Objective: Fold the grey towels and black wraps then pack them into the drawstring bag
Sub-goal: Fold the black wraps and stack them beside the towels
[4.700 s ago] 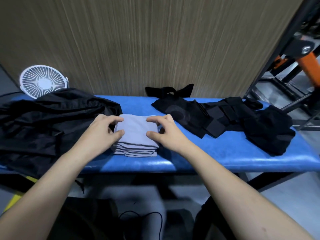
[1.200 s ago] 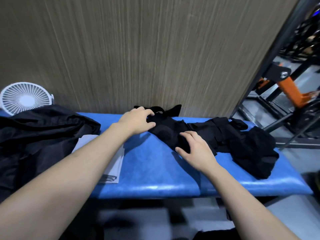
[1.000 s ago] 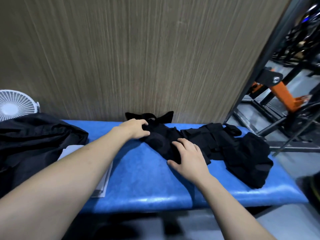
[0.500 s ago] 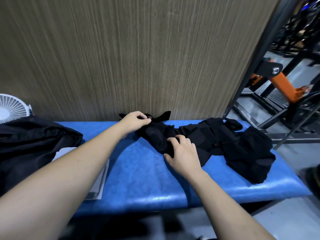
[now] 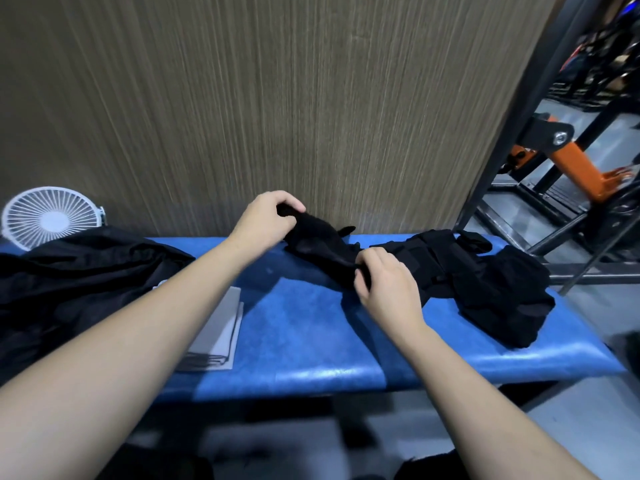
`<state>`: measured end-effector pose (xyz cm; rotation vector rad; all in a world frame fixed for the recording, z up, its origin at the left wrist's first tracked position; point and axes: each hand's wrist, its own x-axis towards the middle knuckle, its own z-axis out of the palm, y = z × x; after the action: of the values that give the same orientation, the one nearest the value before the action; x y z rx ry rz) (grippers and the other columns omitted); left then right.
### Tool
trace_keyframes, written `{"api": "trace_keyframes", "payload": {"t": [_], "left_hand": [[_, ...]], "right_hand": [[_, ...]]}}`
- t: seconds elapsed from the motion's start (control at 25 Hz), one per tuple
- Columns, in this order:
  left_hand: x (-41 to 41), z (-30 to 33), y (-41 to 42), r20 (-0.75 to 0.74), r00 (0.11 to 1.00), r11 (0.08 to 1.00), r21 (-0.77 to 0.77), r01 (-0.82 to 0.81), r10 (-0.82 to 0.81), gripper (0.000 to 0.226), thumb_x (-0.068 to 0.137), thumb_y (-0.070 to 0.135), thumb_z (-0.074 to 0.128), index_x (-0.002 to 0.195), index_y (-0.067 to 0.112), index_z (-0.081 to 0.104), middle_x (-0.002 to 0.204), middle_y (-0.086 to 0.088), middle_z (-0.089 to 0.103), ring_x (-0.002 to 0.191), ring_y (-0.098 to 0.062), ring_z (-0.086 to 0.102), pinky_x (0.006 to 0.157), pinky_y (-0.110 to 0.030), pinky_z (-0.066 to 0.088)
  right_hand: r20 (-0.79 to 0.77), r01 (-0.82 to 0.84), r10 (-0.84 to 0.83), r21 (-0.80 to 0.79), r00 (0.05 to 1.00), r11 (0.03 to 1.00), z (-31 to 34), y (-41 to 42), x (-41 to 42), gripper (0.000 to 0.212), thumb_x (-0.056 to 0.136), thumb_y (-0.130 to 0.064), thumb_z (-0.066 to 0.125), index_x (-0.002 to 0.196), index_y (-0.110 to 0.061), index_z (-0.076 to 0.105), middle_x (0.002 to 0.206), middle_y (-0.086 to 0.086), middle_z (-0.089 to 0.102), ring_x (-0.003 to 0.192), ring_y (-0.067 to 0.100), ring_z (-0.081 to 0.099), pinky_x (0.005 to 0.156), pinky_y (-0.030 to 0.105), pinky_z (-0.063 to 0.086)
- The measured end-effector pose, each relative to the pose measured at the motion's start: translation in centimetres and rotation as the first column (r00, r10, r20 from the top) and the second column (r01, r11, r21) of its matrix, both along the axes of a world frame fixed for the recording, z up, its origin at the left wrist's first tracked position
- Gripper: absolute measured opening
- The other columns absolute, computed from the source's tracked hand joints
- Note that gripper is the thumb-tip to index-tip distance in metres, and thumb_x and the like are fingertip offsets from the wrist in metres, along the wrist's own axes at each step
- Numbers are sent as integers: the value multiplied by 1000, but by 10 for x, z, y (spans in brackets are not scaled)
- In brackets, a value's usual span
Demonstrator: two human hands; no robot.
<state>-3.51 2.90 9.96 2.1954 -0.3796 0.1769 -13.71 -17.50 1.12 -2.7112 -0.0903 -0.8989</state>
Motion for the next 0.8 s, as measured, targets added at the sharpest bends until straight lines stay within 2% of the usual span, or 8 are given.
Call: {"api": "trace_keyframes", "payload": {"t": [0.08,0.16,0.28,0.44,0.6,0.8], "left_hand": [[-21,7,6,106,994,988,152,7,-23,29,87,4,55,98,27,69,102,6,55,94,-11,52,75,-21,37],[-41,3,12,129,991,975,221,0,-29,28,90,6,54,103,27,69,100,5,51,93,-11,48,74,-20,32],[-66,-16,16,97,995,969,246,11,-36,26,91,9,55,106,25,70,100,3,51,99,-17,52,79,-21,32],[-109,-48,12,9,999,958,282,44,-48,23,93,14,56,110,20,70,106,1,54,104,-20,58,88,-28,41],[-146,-77,13,-69,997,915,401,50,-25,26,96,20,55,120,19,64,115,-2,52,111,-25,58,93,-33,42],[-165,-91,17,-34,999,757,651,53,-41,40,99,33,49,138,21,48,125,-2,40,118,-23,44,93,-38,48]], "right_hand": [[8,-43,43,-30,999,999,6,-6,-12,10,86,-12,63,94,-12,59,89,1,60,77,25,55,66,38,45],[-16,-74,73,-90,997,993,8,-12,-27,10,85,-11,62,94,-13,59,88,0,60,77,25,54,64,37,44],[-87,-188,175,-177,981,966,6,-24,-51,10,84,-14,53,93,-13,58,91,0,61,78,26,55,65,38,45],[-272,-353,282,-259,920,899,-8,-39,-86,16,81,-21,46,90,-16,58,92,0,61,78,26,55,65,38,46],[-389,-399,287,-249,876,882,-20,-52,-109,17,82,-25,45,90,-16,58,98,0,61,81,25,57,67,37,48],[-417,-366,293,-106,860,924,-24,-65,-115,25,91,-41,50,104,-21,58,118,-7,56,100,19,56,84,33,50]]}}
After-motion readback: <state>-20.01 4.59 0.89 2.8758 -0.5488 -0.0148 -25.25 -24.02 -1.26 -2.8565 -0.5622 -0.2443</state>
